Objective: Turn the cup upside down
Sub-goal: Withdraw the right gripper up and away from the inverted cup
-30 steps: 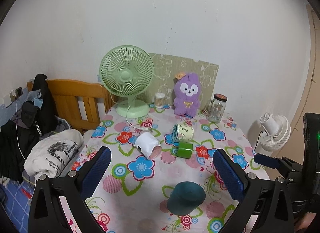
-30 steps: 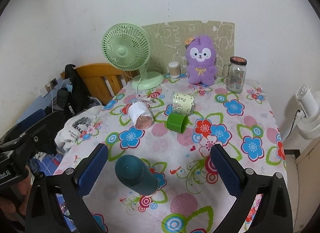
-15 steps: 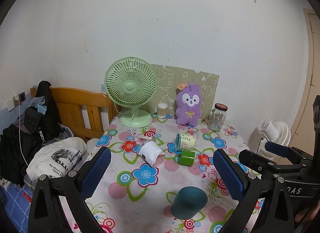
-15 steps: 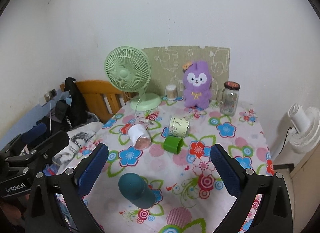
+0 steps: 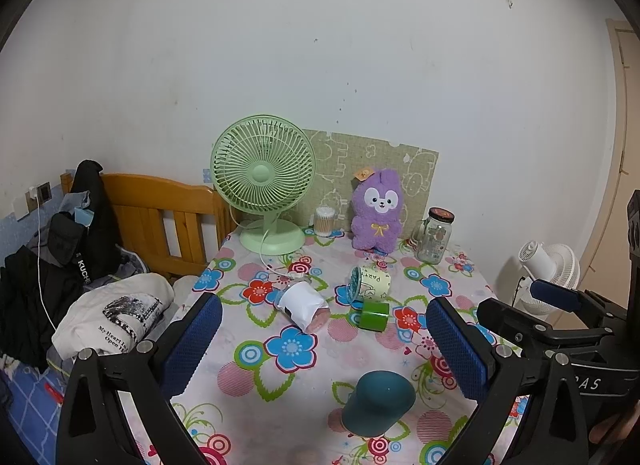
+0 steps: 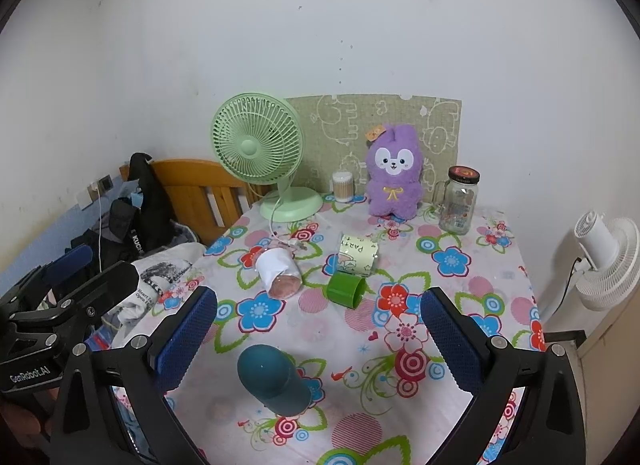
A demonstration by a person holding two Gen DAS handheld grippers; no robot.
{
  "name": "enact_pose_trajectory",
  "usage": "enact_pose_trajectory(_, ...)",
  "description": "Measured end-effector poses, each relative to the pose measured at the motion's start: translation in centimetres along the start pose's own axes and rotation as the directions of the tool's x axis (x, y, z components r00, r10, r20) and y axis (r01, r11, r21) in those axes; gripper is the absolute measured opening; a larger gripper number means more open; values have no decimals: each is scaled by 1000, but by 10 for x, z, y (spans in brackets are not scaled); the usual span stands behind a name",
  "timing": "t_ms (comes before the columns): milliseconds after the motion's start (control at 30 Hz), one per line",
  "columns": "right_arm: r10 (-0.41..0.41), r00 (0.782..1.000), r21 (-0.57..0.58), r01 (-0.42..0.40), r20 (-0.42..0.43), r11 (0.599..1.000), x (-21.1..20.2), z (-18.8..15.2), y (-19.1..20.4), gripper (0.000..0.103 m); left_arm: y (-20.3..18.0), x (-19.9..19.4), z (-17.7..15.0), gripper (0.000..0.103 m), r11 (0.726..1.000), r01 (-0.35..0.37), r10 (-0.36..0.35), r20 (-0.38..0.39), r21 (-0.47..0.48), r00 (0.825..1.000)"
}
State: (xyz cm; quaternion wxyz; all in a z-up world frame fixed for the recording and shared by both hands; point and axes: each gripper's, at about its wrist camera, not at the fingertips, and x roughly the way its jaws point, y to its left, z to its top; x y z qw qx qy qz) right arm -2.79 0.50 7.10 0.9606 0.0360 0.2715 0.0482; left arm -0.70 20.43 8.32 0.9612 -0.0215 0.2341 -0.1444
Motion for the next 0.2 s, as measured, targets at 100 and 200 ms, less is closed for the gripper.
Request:
enact_pose_trajectory(100,-3,1000,-3,3,1,1000,0,0,0,103,-1,0,-1,103,1000,4,-4,4,3,1000)
enact_pose_trajectory(200,-3,1000,-2,3,1,1000,0,0,0,103,-2,0,-3,103,1000,10,-10,0,7,1000)
